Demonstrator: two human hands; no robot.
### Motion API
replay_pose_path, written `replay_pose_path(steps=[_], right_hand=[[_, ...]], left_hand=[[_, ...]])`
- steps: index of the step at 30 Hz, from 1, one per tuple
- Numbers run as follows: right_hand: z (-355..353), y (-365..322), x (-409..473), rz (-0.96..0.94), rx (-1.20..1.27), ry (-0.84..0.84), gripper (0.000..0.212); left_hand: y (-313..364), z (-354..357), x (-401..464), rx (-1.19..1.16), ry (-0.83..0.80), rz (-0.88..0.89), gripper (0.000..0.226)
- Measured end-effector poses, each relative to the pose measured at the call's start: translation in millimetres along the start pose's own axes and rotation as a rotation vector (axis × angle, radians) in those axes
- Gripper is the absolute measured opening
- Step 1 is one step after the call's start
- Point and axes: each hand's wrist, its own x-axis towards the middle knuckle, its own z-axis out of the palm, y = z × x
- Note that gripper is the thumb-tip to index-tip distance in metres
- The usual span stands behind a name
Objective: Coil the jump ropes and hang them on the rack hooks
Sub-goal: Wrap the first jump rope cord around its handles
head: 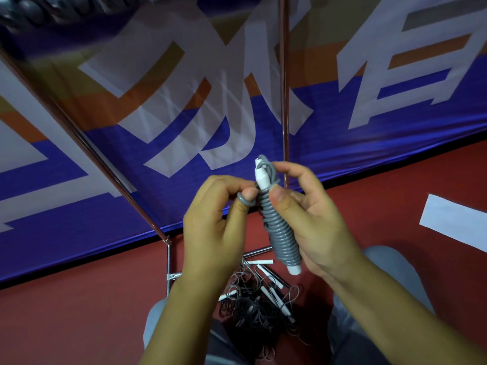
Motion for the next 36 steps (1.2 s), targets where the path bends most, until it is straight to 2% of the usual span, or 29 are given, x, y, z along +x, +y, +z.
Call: replay_pose_path(steps=[4,8,11,12,15,17,20,25,30,35,36], right_hand=[[4.3,-1.6,-3.9,-0.068,-0.077,-0.017,0.019],[7.0,-0.5,-3.7,-0.12,-0.227,0.008,0.015],[6.2,-6.3,1.1,-0.108,-0.343,-0.039,0.018],[5.2,-8.3,2.7,-0.092,-0.375,-0.064,0.018],[1.6,-7.1,4.1,-0.054,-0.461,-0.126,0.016],[0.5,-3.8,1.5,-0.023,-0.443,-0.126,0.015],[0.6,-1.8,0.0,-0.016,-0.444,-0.112,0.013],[-3.9,-7.7,6.3,-0.043,-0.424,-0.023,0.012],[-2.3,-12.4,7.6,0.036,-0.329,-0.031,0.013],[-3.0,-17.7,5.4,0.204,-0.053,-0.081,0.007],[-2.9,-18.4,4.4,0.245,0.023,-0.094,0.012]], left_hand=[[1.0,-10.9,1.5,0.032,-0.042,0.059,0.008],[0.1,-16.6,2.6,0.12,-0.062,0.033,0.007],[-0.2,-21.0,3.1,0.142,-0.055,0.001,0.008],[-0.6,-23.5,4.1,0.153,-0.059,0.002,0.011],[0.8,-31.5,8.8,0.128,-0.108,-0.07,0.037],[1.0,-34.6,11.9,0.148,-0.171,-0.056,0.043],[-0.1,-36.5,15.3,0.118,-0.239,-0.057,0.026],[-3.8,-29.6,9.9,-0.228,-0.383,-0.217,0.032],[-11.9,-19.3,7.4,-0.261,-0.309,-0.164,0.04],[-19.2,-12.5,10.6,-0.289,-0.238,-0.102,0.021],[-19.1,-11.1,11.5,-0.314,-0.23,-0.109,0.016]])
